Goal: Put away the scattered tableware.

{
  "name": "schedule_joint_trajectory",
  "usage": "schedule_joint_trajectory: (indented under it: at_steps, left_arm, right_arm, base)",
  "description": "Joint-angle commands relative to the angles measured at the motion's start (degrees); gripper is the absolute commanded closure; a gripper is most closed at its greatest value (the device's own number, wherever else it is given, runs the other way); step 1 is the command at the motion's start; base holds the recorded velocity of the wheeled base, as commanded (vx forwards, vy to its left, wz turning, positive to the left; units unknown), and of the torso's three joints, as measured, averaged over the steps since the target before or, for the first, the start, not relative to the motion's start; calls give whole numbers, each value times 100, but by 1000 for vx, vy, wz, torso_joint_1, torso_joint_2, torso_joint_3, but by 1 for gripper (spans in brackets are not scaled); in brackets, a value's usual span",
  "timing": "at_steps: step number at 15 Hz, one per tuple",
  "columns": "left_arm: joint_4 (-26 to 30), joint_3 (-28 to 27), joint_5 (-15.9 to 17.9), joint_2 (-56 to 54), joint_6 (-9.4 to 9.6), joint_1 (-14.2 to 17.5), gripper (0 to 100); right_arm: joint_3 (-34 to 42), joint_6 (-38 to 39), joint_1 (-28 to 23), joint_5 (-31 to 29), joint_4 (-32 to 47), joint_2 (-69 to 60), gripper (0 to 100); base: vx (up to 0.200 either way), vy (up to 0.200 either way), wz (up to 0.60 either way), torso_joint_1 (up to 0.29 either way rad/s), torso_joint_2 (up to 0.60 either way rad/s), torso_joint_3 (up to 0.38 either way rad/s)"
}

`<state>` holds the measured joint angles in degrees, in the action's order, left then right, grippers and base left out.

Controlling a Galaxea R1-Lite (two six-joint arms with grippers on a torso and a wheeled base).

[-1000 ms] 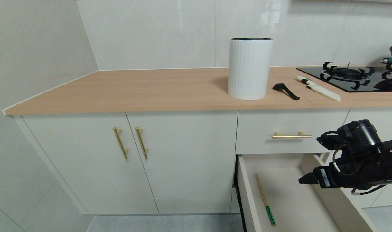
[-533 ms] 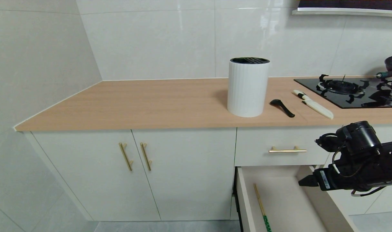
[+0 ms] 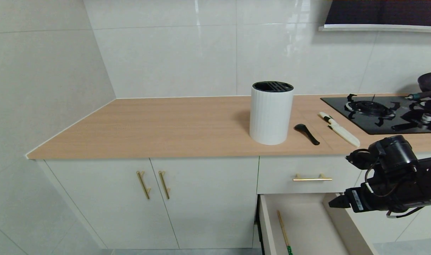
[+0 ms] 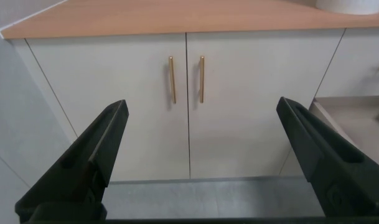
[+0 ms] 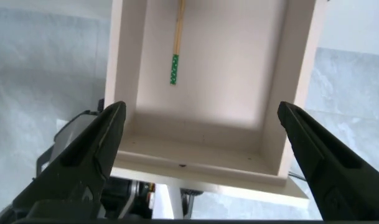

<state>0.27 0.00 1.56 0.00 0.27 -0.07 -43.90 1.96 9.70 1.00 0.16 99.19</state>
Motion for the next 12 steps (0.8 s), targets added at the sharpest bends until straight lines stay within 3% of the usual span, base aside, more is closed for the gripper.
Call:
schedule_joint_trajectory:
  at_steps: [1,4,7,12]
  left_arm:
    - [0,0,2,0,0,-1,0]
    - [0,0,2,0,0,-1,0]
    - [0,0,2,0,0,-1,0]
    - [0,0,2,0,0,-1,0]
  right_arm:
    - [4,-91,-48,-12,2,-67,0]
    - [-84,-451,-540,32,-51,-498,0]
    - [-1349,-715,-839,744,-77,-85,0]
    - [-3529,-1189,-786,761,-69,1577,0]
  base:
    - [0,0,0,51,-80,-51]
    - [0,0,0,0,0,0]
    - [0,0,0,0,0,0]
    - [0,0,0,0,0,0]
